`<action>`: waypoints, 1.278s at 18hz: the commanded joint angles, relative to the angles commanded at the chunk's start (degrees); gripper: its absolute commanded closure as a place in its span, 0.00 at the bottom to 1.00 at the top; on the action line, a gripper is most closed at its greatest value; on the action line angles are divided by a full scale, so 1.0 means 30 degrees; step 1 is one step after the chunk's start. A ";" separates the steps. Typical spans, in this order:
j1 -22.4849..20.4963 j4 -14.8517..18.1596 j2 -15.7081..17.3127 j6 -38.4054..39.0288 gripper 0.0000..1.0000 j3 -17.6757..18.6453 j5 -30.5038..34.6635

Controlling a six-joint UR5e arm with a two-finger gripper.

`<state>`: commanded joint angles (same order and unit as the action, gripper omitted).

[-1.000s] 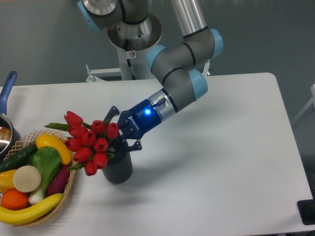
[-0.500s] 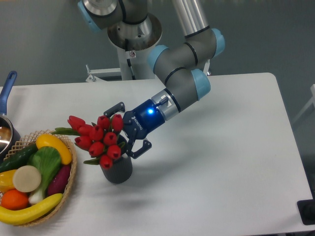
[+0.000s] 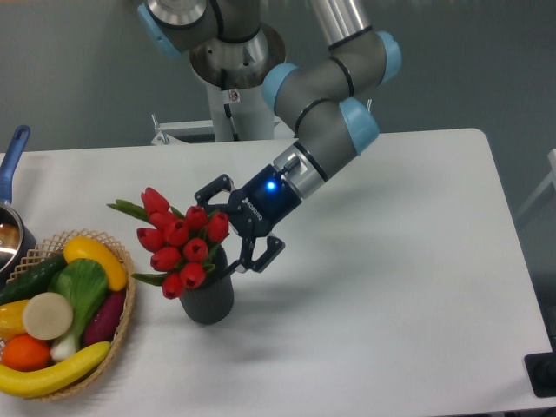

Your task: Insert the flowers into the vase

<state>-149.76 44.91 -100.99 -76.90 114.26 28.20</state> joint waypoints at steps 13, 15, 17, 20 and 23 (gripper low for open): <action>-0.4247 0.0146 0.2902 -0.0937 0.00 -0.2134 0.8759; -0.4336 0.0321 0.2960 -0.0938 0.00 -0.2867 1.0104; -0.4395 0.1254 0.3281 -0.1664 0.00 -0.3396 1.1482; -0.4948 0.3770 0.3838 -0.5378 0.00 -0.3953 1.3446; -0.6033 0.6116 0.4248 -0.8313 0.00 -0.4597 1.3803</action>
<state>-167.86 63.26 -88.25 -101.84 100.47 69.61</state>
